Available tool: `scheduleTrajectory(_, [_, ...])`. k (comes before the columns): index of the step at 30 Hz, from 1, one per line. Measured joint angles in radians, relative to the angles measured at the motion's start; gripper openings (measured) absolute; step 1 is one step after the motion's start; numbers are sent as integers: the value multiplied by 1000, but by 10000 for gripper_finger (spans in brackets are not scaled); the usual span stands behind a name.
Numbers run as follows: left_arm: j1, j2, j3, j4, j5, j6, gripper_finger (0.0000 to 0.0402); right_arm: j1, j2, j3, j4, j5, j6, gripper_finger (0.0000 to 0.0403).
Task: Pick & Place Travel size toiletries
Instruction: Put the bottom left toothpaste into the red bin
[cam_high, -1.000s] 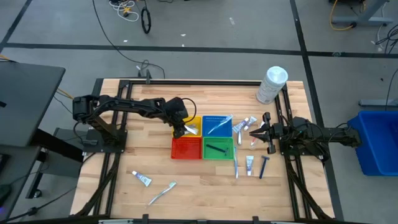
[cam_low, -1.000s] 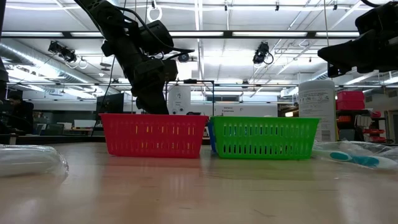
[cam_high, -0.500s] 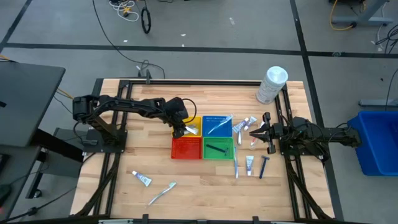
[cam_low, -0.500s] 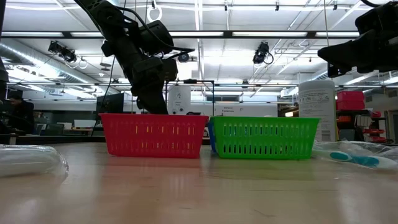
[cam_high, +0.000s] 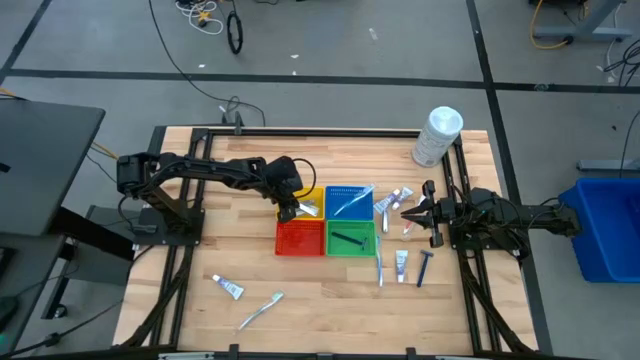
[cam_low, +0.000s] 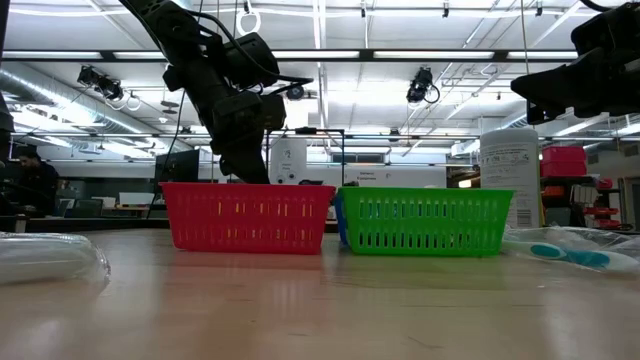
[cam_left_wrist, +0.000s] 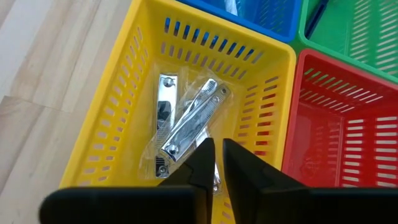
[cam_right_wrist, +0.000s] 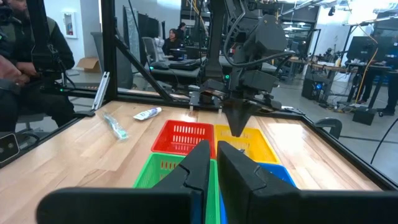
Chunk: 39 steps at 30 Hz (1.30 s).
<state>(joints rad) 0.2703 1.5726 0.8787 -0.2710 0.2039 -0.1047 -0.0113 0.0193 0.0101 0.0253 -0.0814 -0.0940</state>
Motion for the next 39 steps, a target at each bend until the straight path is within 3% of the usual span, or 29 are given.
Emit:
scheduleTrajectory(11, [0,0,0,0,0,1,7,0,0,0,0,0,0,40])
scheduleTrajectory(27, [-4,-1,0,-5,25,12,5,0,0,0,0,0,0,41])
scheduleTrajectory(39, [-118,-96,1,-96,23,23,2,0,0,0,0,0,0,40])
